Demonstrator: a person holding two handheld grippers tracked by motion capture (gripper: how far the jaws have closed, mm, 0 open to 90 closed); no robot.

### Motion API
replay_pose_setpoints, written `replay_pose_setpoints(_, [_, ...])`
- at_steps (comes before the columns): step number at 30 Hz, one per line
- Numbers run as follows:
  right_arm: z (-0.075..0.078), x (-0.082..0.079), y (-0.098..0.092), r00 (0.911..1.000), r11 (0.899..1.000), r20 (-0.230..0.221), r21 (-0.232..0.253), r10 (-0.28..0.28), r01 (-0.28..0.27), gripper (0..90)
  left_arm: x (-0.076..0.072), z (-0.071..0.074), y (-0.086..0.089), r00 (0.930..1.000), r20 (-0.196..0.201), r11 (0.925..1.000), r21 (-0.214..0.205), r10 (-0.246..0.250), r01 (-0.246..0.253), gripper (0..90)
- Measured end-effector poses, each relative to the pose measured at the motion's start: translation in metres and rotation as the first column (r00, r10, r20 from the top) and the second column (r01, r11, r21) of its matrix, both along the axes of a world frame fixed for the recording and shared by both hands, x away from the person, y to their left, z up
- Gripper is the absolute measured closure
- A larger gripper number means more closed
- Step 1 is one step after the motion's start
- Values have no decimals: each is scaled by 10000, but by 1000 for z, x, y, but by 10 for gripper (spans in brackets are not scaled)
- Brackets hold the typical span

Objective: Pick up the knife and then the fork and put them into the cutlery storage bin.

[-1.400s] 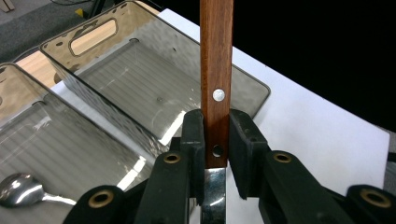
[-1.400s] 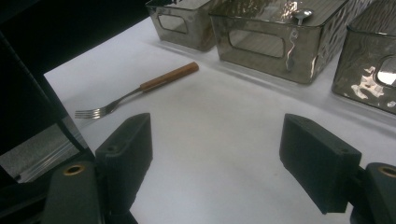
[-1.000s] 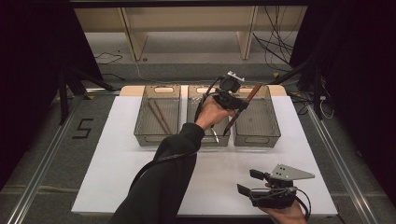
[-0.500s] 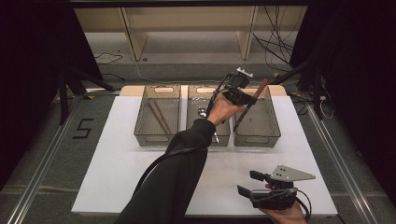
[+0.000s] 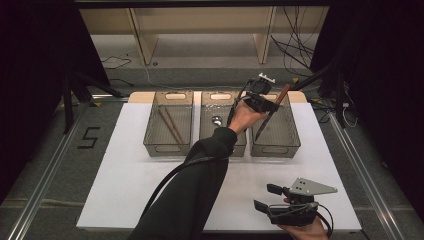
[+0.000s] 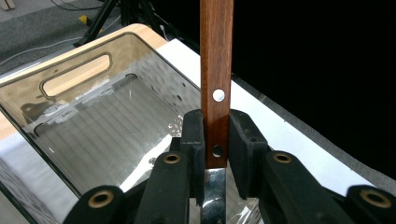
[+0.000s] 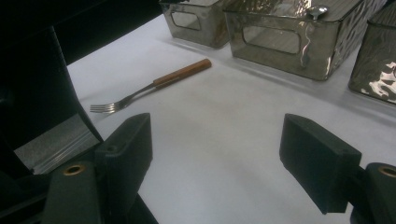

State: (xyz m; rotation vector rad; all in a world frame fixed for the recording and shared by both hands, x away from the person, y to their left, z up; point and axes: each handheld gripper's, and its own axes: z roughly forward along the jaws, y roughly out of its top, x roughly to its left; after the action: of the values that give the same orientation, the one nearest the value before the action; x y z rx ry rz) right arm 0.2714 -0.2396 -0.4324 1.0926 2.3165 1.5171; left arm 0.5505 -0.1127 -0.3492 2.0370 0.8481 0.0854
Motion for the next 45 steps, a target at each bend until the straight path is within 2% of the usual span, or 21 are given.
replay_pose_setpoints(13, [0,-1,0,10000,10000,16,-17,49,-49,262,0,-19,-3,9995,-90,9994,126,317,-316,766])
replay_pose_setpoints(21, [0,-1,1,10000,10000,-22,-25,75,-75,262,1,-32,-4,9985,-223,9979,432,502,-492,765])
replay_pose_setpoints(27, [0,-1,1,9999,9999,-35,-35,101,-101,262,0,-39,-6,9981,-225,9951,825,569,-548,751])
replay_pose_setpoints(28, [0,-1,1,9999,9999,-47,-21,102,-102,263,0,-39,-6,9977,-264,9945,860,617,-592,727])
replay_pose_setpoints(31, [-1,-1,1,9999,10000,-67,-11,87,-87,263,-1,-33,-2,9952,-269,9926,789,946,-922,512])
replay_pose_setpoints(33, [-1,0,1,9999,10000,-77,-15,83,-83,262,-2,-27,2,9957,-386,9940,730,840,-810,451])
replay_pose_setpoints(35, [-1,0,1,9999,10000,-96,-24,82,-82,262,-4,-23,6,9960,-468,9935,885,760,-716,373])
replay_pose_setpoints(39, [-1,0,2,9999,10000,-97,-63,65,-65,262,-11,-14,17,9970,-371,9928,1011,684,-643,298])
replay_pose_setpoints(45, [-2,1,2,10000,10000,-95,-71,11,-12,262,-24,2,43,9980,-173,9921,1109,607,-584,231])
